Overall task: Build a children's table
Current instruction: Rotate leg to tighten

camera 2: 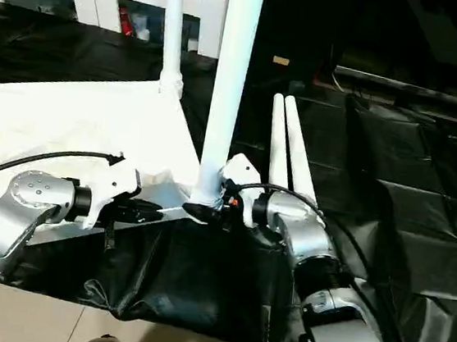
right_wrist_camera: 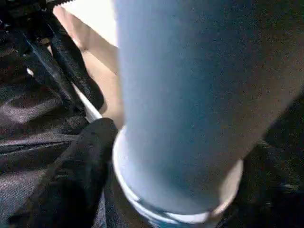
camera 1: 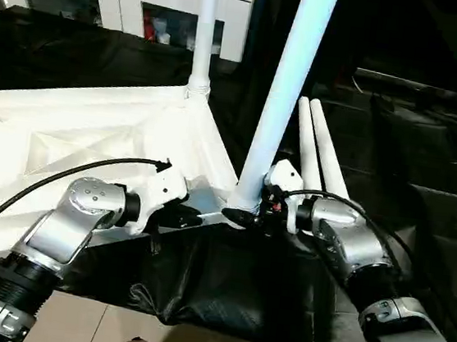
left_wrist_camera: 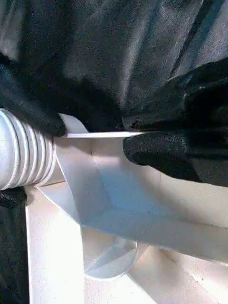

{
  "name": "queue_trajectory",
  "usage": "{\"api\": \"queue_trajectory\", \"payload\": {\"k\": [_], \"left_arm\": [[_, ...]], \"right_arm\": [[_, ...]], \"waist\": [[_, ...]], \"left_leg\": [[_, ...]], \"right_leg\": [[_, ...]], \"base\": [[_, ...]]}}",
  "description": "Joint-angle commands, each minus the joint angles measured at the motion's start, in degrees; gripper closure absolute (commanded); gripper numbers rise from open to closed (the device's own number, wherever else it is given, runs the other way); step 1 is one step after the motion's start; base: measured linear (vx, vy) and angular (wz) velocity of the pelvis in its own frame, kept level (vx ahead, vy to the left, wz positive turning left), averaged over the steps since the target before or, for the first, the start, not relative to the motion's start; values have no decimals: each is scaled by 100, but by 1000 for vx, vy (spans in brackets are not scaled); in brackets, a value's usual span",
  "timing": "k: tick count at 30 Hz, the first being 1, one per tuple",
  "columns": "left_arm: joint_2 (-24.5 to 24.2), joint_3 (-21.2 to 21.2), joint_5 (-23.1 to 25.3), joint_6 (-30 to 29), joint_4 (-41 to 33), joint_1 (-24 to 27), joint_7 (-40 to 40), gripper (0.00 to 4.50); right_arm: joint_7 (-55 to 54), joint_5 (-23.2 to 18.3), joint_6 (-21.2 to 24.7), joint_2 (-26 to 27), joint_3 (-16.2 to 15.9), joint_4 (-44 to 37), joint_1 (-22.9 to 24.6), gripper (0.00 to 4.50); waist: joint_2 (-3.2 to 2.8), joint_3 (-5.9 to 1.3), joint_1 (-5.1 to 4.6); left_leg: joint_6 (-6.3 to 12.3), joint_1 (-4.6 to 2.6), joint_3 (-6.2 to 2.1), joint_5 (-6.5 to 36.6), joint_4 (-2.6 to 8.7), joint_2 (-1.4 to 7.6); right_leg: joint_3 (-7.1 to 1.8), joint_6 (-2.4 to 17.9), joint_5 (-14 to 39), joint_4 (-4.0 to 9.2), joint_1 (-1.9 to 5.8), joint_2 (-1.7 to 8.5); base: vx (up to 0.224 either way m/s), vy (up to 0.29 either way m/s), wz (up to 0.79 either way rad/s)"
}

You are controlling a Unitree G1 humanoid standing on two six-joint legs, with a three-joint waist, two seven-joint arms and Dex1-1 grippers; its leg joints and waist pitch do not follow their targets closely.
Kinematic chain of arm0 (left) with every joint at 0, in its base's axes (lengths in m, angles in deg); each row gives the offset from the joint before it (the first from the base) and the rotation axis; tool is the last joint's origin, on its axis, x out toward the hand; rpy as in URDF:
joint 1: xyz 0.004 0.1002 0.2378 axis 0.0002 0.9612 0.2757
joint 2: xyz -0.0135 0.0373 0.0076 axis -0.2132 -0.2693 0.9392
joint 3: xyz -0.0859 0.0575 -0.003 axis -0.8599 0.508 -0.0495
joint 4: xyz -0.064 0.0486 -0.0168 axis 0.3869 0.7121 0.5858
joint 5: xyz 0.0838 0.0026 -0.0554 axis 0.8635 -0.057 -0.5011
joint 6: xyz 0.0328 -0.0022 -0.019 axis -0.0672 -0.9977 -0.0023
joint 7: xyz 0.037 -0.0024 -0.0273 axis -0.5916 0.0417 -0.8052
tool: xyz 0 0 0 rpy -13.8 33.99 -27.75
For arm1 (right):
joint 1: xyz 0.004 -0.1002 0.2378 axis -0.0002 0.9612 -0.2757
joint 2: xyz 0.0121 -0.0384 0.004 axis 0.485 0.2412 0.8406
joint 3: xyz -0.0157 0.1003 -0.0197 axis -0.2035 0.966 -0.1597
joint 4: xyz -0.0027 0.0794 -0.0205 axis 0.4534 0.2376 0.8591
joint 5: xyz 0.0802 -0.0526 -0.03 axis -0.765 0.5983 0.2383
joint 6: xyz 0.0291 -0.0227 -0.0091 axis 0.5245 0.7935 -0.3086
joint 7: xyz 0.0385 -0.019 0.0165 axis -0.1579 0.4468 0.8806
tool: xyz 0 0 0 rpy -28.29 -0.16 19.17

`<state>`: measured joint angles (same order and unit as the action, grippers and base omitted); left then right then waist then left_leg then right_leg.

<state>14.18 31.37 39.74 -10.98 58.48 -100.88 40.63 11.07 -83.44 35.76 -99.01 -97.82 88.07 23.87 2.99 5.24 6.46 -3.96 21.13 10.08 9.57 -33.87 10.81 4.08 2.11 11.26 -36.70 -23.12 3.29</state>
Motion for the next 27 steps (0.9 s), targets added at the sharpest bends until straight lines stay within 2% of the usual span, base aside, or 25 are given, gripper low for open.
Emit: {"api": "queue_trajectory", "payload": {"k": [1, 6, 11, 13, 14, 17, 19, 20, 21, 22, 25, 27], "left_arm": [[40, 64, -161, 136, -33, -7, 95, 450], [15, 66, -162, 143, -7, 29, 194, 450], [11, 48, -179, 110, 24, 45, 266, 450], [72, 10, -241, -70, -1, 73, 227, 450], [76, 7, -243, -78, -2, 74, 222, 450], [526, -198, -134, -406, 201, -121, -590, 450], [769, -281, -24, -551, 331, -248, -1059, 450], [769, -281, -24, -551, 331, -248, -1059, 450], [941, -338, 47, -658, 419, -336, -1389, 450], [1358, -456, 159, -845, 568, -527, -2088, 450], [1591, -491, 206, -899, 630, -619, -2410, 450], [1797, -428, 292, -855, 648, -659, -2603, 450]], "right_arm": [[134, -40, 91, 3, -102, -152, 94, 138], [275, -89, 169, 28, -114, -243, 166, 169], [406, -206, 309, 57, -94, -308, 235, 175], [192, -273, 307, 214, 29, -157, 269, 175], [178, -276, 307, 223, 36, -148, 270, 175], [-984, -268, 187, 655, 398, 386, 100, 175], [-1680, -244, 138, 887, 572, 713, -51, 175], [-1680, -244, 138, 887, 572, 713, -51, 175], [-2122, -242, 116, 1048, 668, 904, -157, 176], [-3093, -212, 120, 1406, 800, 1279, -406, 176], [-3613, -201, 92, 1611, 880, 1477, -548, 176], [-4027, -191, -3, 1803, 967, 1662, -678, 176]], "waist": [[-109, -497, 2], [-102, -487, -1], [-98, -492, 6], [-69, -497, -2], [-76, -494, -1], [-64, -475, -32], [-61, -468, -48], [-58, -473, -51], [-71, -481, -51], [-75, -472, -76], [-67, -487, -89], [-24, -506, -68]], "left_leg": [[73, -84, -92, 1136, 376, 272], [17, -92, -99, 1298, 385, 276], [29, -96, -101, 1247, 386, 281], [40, -89, -95, 1186, 384, 281], [39, -86, -93, 1177, 380, 277], [-22, -93, -91, 1243, 389, 276], [-157, -143, -110, 1499, 393, 261], [-148, -135, -110, 1488, 388, 255], [-137, -124, -119, 1475, 395, 268], [-156, -126, -111, 1488, 398, 262], [-201, -122, -117, 1483, 395, 252], [-137, -99, -106, 1362, 386, 252]], "right_leg": [[-350, 1188, 1044, 473, 312, 528], [-351, 1125, 1383, 505, 305, 543], [-349, 1120, 1300, 490, 301, 534], [-347, 1156, 1207, 478, 304, 536], [-352, 1166, 1206, 477, 303, 543], [-355, 1147, 1412, 499, 280, 552], [-342, 994, 2081, 571, 259, 573], [-347, 960, 2137, 580, 263, 575], [-346, 920, 2129, 575, 267, 573], [-353, 932, 2111, 582, 238, 565], [-337, 878, 2118, 579, 252, 564], [-345, 838, 1843, 556, 262, 567]], "base": [[0, 0, 0], [0, 0, 0], [0, 0, 0], [0, 0, 0], [0, 0, 0], [0, 0, 0], [0, 0, 0], [0, 0, 0], [0, 0, 0], [0, 0, 0], [0, 0, 0], [0, 0, 0]]}}
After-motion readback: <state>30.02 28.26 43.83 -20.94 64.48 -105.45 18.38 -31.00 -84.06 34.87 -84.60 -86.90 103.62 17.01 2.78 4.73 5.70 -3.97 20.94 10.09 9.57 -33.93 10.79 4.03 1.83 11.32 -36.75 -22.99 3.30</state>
